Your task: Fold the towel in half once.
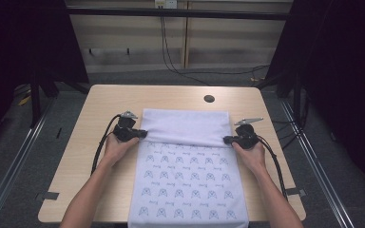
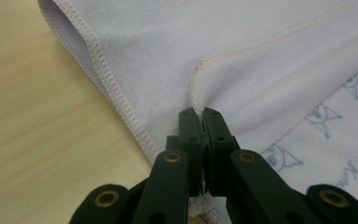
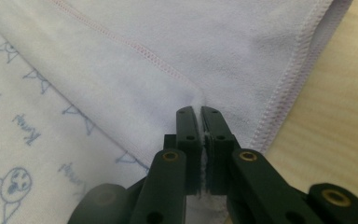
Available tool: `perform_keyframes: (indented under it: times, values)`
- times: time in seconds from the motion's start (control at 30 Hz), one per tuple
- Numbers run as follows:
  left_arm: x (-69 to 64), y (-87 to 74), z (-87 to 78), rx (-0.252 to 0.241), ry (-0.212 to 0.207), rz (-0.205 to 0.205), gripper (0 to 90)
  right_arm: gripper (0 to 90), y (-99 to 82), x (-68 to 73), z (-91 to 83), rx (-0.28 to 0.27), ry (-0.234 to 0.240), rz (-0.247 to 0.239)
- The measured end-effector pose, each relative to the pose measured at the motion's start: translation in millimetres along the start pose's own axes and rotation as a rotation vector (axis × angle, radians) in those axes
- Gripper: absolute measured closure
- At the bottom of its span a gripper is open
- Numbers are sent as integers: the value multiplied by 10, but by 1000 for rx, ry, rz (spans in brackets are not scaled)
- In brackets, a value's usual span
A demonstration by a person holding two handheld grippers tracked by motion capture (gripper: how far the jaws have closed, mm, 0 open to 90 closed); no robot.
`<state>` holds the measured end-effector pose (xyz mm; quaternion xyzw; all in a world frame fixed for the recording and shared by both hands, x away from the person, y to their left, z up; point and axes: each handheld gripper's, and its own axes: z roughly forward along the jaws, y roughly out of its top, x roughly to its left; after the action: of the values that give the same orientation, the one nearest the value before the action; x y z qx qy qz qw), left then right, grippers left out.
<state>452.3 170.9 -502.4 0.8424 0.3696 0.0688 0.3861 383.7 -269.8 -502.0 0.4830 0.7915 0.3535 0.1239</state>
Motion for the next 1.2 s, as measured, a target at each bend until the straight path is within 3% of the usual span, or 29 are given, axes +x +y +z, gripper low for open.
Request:
perform_keyframes:
  times: [0.17, 0.23, 0.27, 0.37, 0.43, 0.53, 0.57, 0.6, 0.67, 0.73, 0.8, 0.87, 1.0, 1.1, 1.2]
  values:
    - [102, 117, 106, -16, 50, -11, 882, 868, 150, -78, 124, 2, -31, 32]
    - [119, 157, 141, -17, 76, 4, 881, 868, 199, -89, 160, 8, -45, 59]
    - [117, 177, 174, -34, 92, -18, 881, 868, 229, -88, 181, 11, -60, 53]
    - [117, 237, 194, 0, 131, 25, 881, 868, 318, -74, 242, 26, -111, 40]
    - [125, 252, 200, 4, 130, 24, 881, 868, 361, -73, 279, 28, -135, 56]
    - [105, 242, 160, 5, 117, -18, 881, 867, 363, -107, 293, 10, -124, 99]
    - [90, 242, 128, 9, 109, -9, 880, 867, 365, -114, 281, 12, -113, 82]
    - [85, 244, 69, 24, 102, 18, 879, 867, 368, -113, 257, 13, -107, 62]
    - [62, 246, -41, -33, 59, -8, 879, 867, 372, -134, 164, -26, -70, 54]
    - [52, 272, -165, -57, 45, 10, 879, 867, 391, -161, 50, -71, -37, 67]
    - [20, 315, -363, -112, 11, 5, 878, 867, 446, -157, -125, -135, -8, 63]
    - [-26, 352, -524, -153, -4, 3, 878, 866, 495, -124, -251, -158, -2, 33]
    - [-183, 407, -928, -233, -35, 44, 877, 866, 582, -30, -582, -238, 26, -2]
    - [-259, 418, -1130, -289, -93, 16, 878, 866, 614, 37, -817, -299, 56, -13]
    - [-337, 405, -1344, -325, -132, 13, 878, 866, 614, 92, -1013, -341, 108, -16]
